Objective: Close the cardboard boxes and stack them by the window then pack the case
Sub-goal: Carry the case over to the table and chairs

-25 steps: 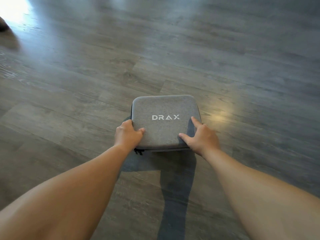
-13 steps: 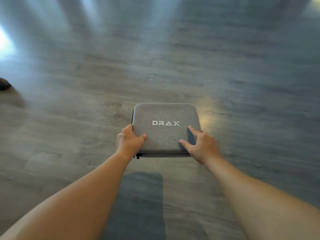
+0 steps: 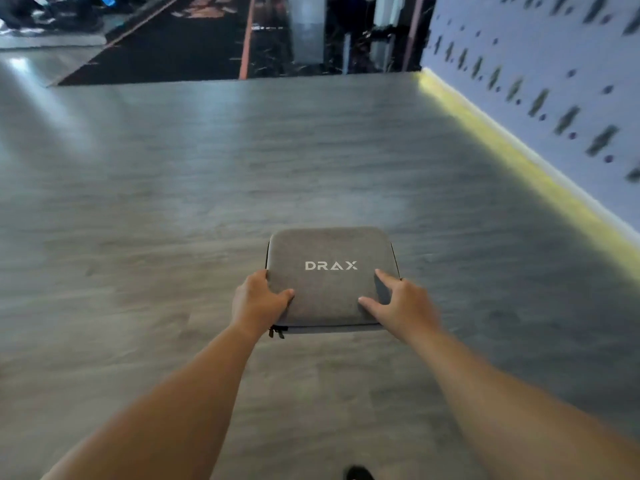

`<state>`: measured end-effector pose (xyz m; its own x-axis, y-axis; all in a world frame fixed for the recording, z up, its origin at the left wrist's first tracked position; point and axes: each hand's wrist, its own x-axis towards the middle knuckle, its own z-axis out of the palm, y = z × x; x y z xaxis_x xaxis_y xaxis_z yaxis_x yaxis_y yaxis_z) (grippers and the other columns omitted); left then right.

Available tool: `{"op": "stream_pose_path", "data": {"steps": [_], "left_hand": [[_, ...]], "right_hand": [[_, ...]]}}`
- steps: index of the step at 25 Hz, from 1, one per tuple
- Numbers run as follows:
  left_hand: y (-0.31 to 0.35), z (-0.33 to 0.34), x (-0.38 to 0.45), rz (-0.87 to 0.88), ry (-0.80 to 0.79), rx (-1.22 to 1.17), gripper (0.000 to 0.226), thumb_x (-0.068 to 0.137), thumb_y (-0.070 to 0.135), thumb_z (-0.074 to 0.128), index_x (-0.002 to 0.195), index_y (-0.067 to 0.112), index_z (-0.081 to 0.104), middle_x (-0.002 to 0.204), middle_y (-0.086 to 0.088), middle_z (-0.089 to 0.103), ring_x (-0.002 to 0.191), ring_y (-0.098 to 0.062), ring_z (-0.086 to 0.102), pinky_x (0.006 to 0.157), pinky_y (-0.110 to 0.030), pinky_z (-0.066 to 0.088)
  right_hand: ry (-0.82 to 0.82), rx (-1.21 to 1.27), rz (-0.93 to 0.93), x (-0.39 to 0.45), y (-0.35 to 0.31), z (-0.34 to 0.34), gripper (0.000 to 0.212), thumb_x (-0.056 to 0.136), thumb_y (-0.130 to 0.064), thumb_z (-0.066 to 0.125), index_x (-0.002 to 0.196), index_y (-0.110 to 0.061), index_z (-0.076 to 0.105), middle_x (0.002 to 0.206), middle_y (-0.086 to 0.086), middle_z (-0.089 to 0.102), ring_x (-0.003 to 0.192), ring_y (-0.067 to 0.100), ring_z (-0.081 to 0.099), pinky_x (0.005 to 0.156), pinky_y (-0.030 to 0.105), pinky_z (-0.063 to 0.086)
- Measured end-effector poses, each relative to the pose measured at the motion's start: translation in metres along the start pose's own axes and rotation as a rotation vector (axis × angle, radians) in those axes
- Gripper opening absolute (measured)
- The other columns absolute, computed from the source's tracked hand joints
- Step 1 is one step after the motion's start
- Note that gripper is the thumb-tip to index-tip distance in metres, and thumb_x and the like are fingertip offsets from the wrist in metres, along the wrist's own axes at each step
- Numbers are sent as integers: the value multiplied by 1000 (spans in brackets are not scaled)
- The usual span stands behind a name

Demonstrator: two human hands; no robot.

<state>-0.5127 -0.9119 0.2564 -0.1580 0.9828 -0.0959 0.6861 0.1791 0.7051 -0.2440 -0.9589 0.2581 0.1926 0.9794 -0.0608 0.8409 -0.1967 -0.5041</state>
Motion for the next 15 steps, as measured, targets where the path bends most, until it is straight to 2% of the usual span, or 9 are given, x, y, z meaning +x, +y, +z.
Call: {"op": "stream_pose_path", "data": {"steps": [3,7,12,15], "left_hand": [[60,-2,-9,172,-96,18,41,76,38,80,108,15,68,95,-5,71,92,-29,66,78,-37,54],[129,19,-55,432,-265,30,38,77,35,79,107,14,67,90,-6,69,86,-29,66,68,-32,46],[191,74,-154,670,-580,20,43,76,29,81,112,10,68,98,-11,70,93,-33,67,82,-43,55],[227,104,-249,875,-703,45,45,73,32,83,110,11,68,98,-8,70,93,-30,66,77,-36,53]], "right_hand": [[116,22,119,-41,12,-53,80,78,-65,70,148,-33,47,141,5,59,130,27,53,103,37,47],[286,28,341,-136,43,-101,77,83,-62,65,150,-30,46,141,9,57,129,30,53,106,38,45],[467,22,623,-283,83,-138,79,83,-65,63,152,-33,42,139,10,57,125,30,55,104,38,46],[562,38,825,-395,109,-157,79,82,-70,60,152,-38,39,137,8,58,123,29,56,99,37,48]]}}
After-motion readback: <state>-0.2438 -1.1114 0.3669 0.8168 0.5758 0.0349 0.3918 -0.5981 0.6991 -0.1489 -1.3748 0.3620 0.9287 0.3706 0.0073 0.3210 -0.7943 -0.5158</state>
